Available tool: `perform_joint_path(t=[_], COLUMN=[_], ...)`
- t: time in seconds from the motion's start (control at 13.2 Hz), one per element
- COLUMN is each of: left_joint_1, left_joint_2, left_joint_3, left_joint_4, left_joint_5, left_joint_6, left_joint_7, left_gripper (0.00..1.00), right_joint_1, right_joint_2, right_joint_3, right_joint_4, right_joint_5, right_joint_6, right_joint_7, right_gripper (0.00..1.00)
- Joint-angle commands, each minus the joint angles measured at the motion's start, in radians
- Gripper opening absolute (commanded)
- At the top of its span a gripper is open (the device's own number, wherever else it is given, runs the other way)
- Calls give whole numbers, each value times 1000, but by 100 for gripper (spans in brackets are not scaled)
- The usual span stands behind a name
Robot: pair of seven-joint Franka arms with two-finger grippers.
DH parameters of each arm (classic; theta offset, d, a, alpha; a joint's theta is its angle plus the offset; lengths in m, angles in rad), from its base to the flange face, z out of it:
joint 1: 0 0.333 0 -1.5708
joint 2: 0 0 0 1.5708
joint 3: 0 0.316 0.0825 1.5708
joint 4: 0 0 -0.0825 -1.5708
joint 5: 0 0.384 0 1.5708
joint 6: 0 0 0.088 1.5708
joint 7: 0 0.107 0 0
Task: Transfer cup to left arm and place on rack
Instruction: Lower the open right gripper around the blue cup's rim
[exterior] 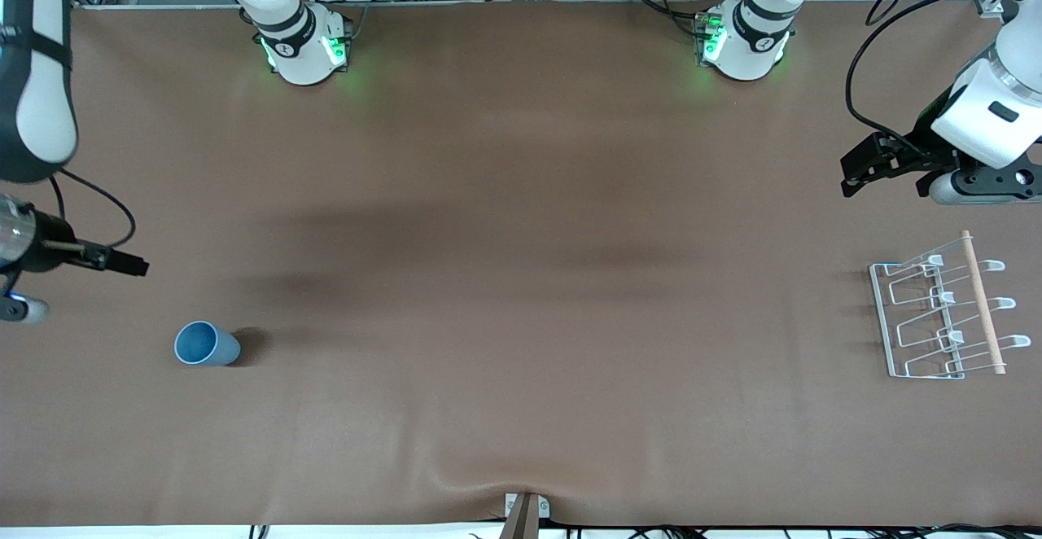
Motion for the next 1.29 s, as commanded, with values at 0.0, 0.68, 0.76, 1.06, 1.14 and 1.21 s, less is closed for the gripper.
perform_joint_path(t=[0.0, 0.68, 0.76, 1.06, 1.14, 1.21], left_joint_1=[3, 0, -2, -8, -9, -11], left_joint_2=[3, 15, 15, 21, 22, 22], left_joint_3=[2, 2, 2, 1, 1, 1], left_joint_4=[5, 5, 5, 6, 6, 6], left_joint_5=[-19, -19, -19, -19, -19, -21], left_joint_6=[-11, -10, -10, -2, -1, -1], left_joint_7=[24, 22, 22, 22, 22, 21], left_gripper=[100, 100, 100, 100, 100, 100], right_joint_1=[-41, -78, -72, -70, -72, -73], right_joint_2=[123, 293, 301, 322, 326, 332], right_joint_3=[12, 12, 12, 14, 14, 14], right_joint_4=[82, 83, 80, 57, 56, 47], right_joint_5=[-13, 2, 4, 7, 7, 8], right_joint_6=[54, 409, 409, 400, 398, 398], right_joint_7=[-4, 13, 16, 13, 13, 13], right_gripper=[100, 100, 100, 100, 100, 100])
